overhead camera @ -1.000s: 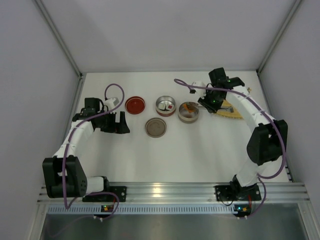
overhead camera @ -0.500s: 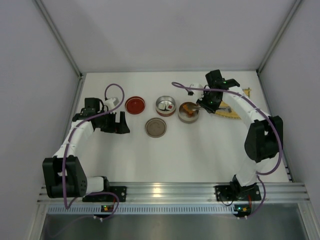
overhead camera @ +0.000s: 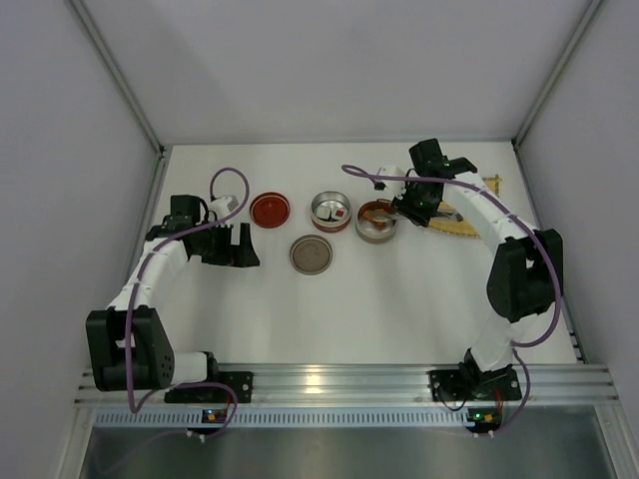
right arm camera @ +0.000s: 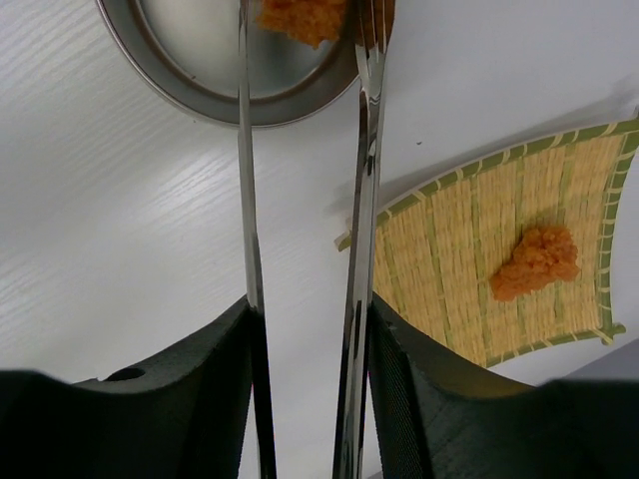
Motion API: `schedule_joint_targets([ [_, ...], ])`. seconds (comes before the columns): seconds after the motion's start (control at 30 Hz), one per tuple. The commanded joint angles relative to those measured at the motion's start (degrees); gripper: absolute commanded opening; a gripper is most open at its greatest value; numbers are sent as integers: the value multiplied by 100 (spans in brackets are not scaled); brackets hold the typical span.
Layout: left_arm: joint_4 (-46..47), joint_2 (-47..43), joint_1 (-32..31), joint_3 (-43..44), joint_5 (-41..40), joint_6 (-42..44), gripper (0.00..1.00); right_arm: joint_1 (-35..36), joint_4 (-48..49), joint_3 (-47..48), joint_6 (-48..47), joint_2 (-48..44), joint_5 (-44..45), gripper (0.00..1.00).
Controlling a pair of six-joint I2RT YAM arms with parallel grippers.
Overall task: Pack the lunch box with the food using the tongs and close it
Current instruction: Place the fake food in the packing box, then pick up the fake food from the plate.
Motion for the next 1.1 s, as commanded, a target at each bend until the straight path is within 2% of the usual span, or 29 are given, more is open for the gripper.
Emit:
schedule_joint_targets([
  [0.0, 60, 28, 29, 128, 140, 81, 98, 123, 356, 67, -105, -22, 116, 45],
  [0.37, 51, -33, 37, 119, 140, 90, 98, 175, 295, 137, -70, -330, 10, 45],
  [0.6, 51, -60, 29, 111, 96, 82, 98, 149, 119, 374, 44, -900, -209, 43],
  [0.77, 34, -77, 37, 111, 79, 81, 98, 53, 267, 191, 62, -1366, -183, 42],
  [0.87, 34, -112, 29, 119, 61, 90, 98, -263, 303, 111, 62, -1446, -192, 42],
  [1.07, 25, -104, 37, 119, 61, 99, 98, -1554, 31, 479, 97, -1052, -596, 42],
])
